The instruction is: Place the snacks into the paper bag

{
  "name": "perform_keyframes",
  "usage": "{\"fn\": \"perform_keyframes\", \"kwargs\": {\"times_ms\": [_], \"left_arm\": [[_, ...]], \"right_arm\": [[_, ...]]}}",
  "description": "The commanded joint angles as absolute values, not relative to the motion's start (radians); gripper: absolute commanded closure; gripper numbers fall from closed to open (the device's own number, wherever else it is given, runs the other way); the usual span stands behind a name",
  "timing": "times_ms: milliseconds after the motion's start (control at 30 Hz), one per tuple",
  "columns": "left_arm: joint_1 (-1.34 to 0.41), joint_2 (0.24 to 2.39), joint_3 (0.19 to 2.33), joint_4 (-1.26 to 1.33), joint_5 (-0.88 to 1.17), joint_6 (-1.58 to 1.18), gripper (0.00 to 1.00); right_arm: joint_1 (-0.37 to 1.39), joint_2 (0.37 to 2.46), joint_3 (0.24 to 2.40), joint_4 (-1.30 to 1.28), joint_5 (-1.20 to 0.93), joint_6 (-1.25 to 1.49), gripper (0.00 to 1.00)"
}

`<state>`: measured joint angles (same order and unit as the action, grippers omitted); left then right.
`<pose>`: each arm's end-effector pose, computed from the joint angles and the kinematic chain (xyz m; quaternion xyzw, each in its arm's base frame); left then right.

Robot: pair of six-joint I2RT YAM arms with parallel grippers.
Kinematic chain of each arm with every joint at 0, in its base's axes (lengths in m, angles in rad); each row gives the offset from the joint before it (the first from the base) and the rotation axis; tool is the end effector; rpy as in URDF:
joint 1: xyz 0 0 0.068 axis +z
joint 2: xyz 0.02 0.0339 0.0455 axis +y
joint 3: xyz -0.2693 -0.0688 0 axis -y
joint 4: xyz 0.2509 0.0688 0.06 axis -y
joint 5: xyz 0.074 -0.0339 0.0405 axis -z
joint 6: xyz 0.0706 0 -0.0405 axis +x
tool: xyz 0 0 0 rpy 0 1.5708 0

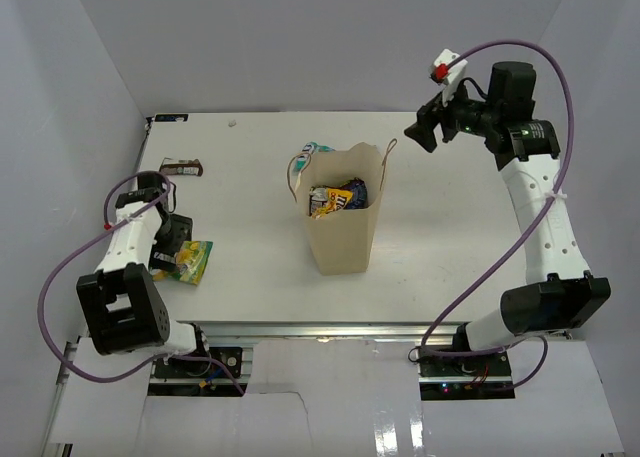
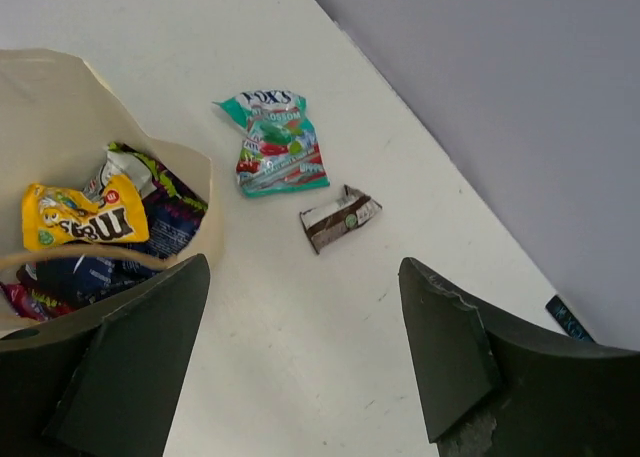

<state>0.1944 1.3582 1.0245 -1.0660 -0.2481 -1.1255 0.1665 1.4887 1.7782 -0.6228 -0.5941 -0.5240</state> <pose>0.2362 0.0642 0.2109 -0.6145 0.7746 0.0721 0.1311 0.3351 0.0964 0.4677 -0.4234 0.6755 0.1360 0.5882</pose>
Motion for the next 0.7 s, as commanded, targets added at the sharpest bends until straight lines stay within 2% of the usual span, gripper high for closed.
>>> {"fn": "perform_keyframes", "kwargs": {"times_ms": [0, 67, 100, 200, 233, 300, 333, 400, 433, 533, 567, 667], "left_arm": [[0.232, 1.408, 1.045, -1.065, -0.207, -1.115, 0.03], [0.248, 1.439, 1.020, -1.028, -0.206, -1.097, 0.05], [0.258, 1.450, 1.009, -0.994, -0.203, -1.089, 0.13], [0.294, 1.496, 0.971, -0.941, -0.161, -1.062, 0.27], [0.301, 1.502, 0.960, -0.928, -0.144, -1.054, 0.36], [0.310, 1.514, 0.951, -0.885, -0.138, -1.031, 0.44], [0.311, 1.516, 0.947, -0.874, -0.130, -1.022, 0.53], [0.324, 1.517, 0.939, -0.838, -0.115, -0.981, 0.63], [0.330, 1.517, 0.936, -0.824, -0.098, -0.964, 0.76], [0.336, 1.487, 0.937, -0.782, -0.055, -0.899, 0.95], [0.336, 1.470, 0.939, -0.773, -0.046, -0.885, 1.00], [0.336, 1.384, 0.963, -0.709, 0.068, -0.798, 1.00]], "right_arm": [[0.097, 1.427, 1.724, -0.598, -0.686, -0.457, 0.18], [0.045, 1.413, 1.703, -0.600, -0.701, -0.454, 0.18], [0.029, 1.410, 1.692, -0.598, -0.718, -0.453, 0.18], [-0.031, 1.399, 1.654, -0.598, -0.745, -0.448, 0.17], [-0.046, 1.394, 1.637, -0.598, -0.750, -0.446, 0.17], [-0.058, 1.387, 1.621, -0.598, -0.762, -0.446, 0.17], [-0.066, 1.382, 1.608, -0.598, -0.765, -0.445, 0.17], [-0.077, 1.376, 1.598, -0.598, -0.775, -0.440, 0.17], [-0.080, 1.374, 1.594, -0.598, -0.779, -0.437, 0.18], [-0.090, 1.368, 1.580, -0.598, -0.795, -0.430, 0.17], [-0.094, 1.367, 1.575, -0.598, -0.801, -0.428, 0.17], [-0.104, 1.362, 1.571, -0.598, -0.811, -0.422, 0.17]]}}
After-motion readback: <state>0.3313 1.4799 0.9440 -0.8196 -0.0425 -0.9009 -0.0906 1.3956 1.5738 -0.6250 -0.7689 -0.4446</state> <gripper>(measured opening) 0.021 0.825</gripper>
